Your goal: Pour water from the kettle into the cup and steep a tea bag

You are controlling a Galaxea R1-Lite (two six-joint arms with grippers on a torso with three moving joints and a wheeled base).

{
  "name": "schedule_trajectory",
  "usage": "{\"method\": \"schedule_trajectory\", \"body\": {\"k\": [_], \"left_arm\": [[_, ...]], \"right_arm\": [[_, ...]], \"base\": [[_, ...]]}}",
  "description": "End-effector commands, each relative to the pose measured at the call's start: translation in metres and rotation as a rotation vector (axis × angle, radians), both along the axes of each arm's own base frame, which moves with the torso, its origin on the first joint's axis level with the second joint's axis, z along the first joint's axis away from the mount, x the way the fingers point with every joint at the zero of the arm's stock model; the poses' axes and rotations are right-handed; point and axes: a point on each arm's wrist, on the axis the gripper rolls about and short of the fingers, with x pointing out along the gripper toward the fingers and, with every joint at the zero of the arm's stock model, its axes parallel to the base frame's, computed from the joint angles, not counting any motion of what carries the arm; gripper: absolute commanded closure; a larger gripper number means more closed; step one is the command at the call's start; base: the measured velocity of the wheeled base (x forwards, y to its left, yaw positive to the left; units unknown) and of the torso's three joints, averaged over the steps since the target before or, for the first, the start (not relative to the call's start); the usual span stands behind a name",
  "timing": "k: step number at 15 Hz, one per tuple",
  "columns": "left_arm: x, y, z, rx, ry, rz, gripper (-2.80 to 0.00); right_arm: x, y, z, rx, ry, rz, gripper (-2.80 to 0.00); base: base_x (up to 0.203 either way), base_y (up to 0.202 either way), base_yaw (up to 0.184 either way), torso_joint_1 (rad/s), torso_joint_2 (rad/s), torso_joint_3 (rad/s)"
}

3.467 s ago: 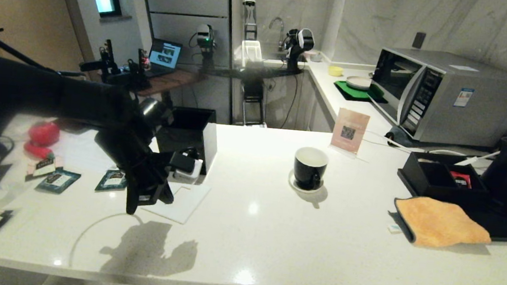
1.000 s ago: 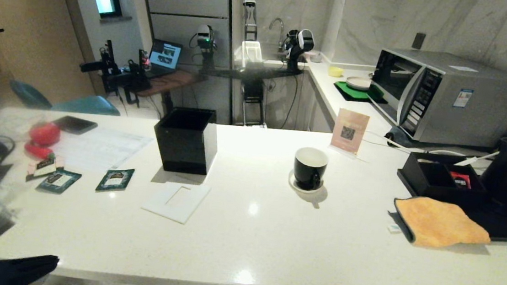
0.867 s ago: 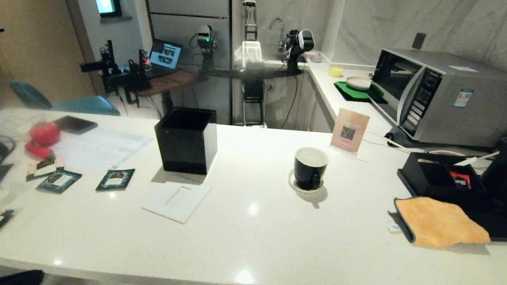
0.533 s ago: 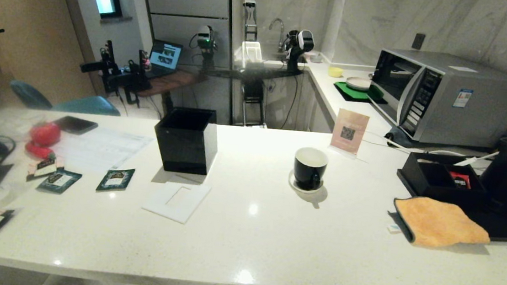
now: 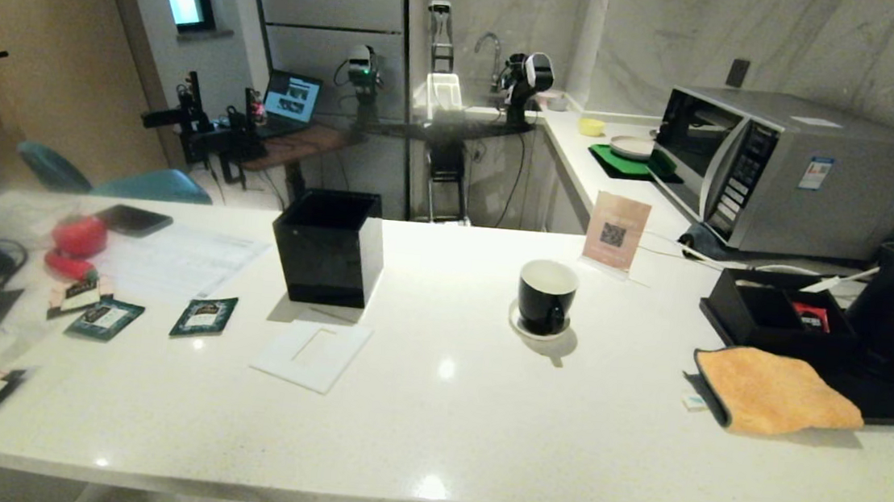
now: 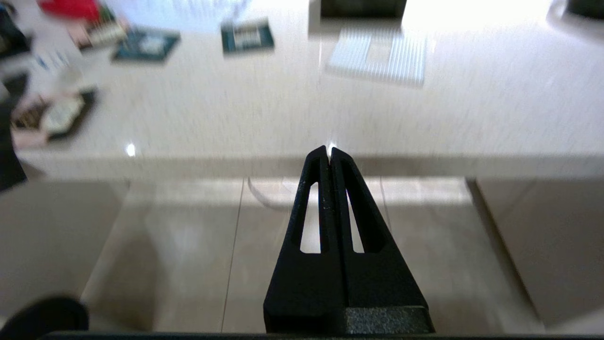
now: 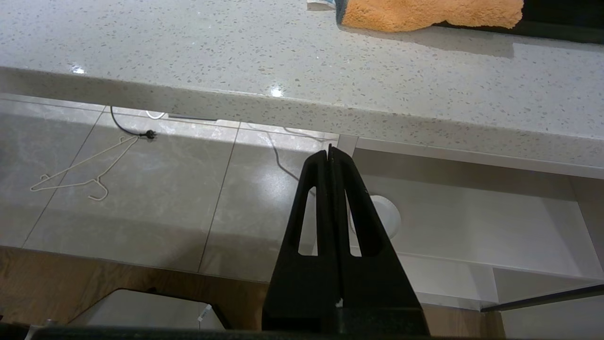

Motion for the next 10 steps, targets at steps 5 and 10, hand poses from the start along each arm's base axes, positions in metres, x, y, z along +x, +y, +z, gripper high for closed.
{"method": "schedule_trajectory", "body": {"k": [5, 10], "left_arm": [[-0.0044, 0.0002, -0.0036, -0.002, -0.128, 0.003, 0.00], [-0.0027, 0.0002, -0.0040, -0.006, -0.163, 0.003, 0.00]], "right_arm": [[0.0000, 0.0000, 0.0000, 0.000, 0.000, 0.001, 0.00], [0.0000, 0.0000, 0.0000, 0.000, 0.000, 0.000, 0.00]], "base": [[0.000, 0.000, 0.000, 0.000, 0.00, 0.000], [0.000, 0.000, 0.000, 0.000, 0.00, 0.000]]}}
